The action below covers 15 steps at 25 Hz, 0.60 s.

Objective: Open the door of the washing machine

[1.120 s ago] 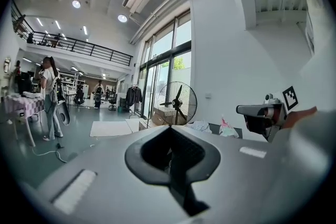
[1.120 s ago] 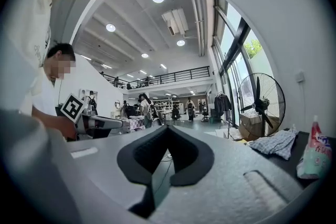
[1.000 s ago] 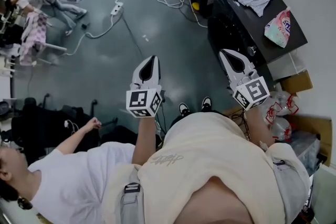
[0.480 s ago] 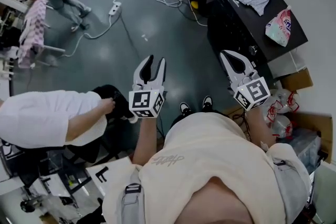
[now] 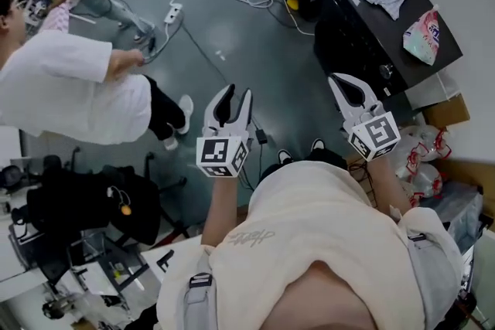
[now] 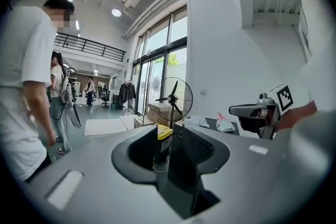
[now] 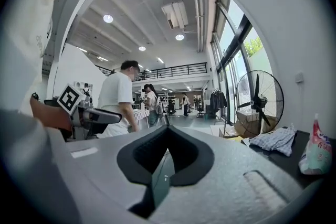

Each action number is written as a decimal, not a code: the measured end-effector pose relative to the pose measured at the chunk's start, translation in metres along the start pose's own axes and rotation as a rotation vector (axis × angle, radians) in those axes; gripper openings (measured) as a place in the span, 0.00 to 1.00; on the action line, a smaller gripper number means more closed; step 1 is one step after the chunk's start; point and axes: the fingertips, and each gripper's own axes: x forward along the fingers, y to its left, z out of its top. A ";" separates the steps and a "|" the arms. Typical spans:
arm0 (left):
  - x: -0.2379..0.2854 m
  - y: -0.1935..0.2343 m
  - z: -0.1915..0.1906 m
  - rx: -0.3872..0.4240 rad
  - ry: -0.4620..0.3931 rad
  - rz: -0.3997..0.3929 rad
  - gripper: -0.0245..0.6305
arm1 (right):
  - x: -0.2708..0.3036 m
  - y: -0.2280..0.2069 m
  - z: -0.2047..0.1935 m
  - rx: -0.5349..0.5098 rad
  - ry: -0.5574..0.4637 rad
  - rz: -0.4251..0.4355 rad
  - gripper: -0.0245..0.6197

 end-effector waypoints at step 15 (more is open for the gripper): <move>0.071 0.049 -0.019 -0.014 0.052 -0.046 0.29 | 0.056 -0.060 -0.030 0.080 0.058 -0.105 0.04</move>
